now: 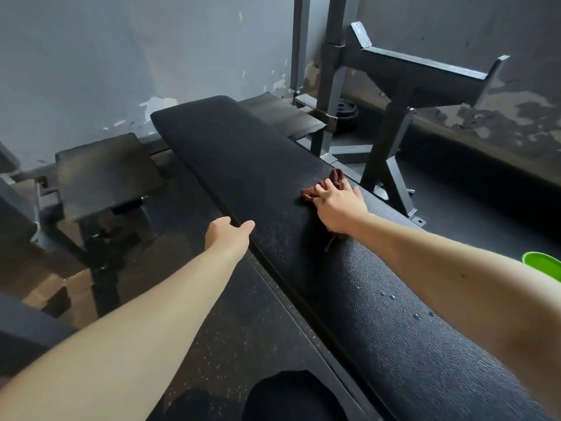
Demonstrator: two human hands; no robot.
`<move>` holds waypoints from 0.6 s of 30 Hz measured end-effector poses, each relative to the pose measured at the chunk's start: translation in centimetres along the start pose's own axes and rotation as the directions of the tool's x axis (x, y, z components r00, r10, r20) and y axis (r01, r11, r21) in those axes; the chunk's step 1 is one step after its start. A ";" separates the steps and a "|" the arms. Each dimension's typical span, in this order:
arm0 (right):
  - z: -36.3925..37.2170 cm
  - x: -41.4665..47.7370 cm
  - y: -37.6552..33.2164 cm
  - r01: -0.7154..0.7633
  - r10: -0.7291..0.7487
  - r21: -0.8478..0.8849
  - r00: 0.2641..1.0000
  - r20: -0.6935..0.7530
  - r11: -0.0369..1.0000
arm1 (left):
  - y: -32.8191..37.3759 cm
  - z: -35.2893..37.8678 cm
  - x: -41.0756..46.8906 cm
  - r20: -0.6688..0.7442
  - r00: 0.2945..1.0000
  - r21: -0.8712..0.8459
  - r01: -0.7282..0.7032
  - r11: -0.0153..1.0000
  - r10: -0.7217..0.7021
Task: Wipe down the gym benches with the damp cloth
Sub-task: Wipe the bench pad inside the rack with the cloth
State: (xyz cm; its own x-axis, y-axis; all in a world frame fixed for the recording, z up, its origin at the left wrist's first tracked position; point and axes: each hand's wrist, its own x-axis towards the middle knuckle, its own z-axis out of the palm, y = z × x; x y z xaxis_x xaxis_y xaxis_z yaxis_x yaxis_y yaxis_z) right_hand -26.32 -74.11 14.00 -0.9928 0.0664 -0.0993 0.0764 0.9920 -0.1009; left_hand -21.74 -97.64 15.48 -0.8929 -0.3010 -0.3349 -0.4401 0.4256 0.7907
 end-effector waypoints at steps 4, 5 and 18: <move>0.4 -0.9 -1.7 -0.011 0.011 -0.003 1.000 -0.016 1.000 | -0.5 -0.1 -0.4 0.032 0.997 0.045 -0.069 0.997 0.067; 0.6 -2.2 -2.5 0.039 -0.039 -0.005 0.999 -0.026 0.999 | -0.5 -0.1 -0.4 0.032 0.997 0.041 -0.078 0.996 0.077; 2.1 -8.7 -7.6 0.379 -0.379 -0.004 0.925 -0.038 0.925 | -0.6 -0.9 1.0 0.081 0.984 0.129 -0.170 0.977 0.161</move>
State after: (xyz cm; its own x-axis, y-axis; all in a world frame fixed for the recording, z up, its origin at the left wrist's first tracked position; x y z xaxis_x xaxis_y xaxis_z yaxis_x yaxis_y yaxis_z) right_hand -18.08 -82.48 13.52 -0.9505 -0.3103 -0.0163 -0.3059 0.9435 -0.1275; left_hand -22.28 -98.95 15.12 -0.9568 -0.1581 -0.2440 -0.2901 0.5771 0.7634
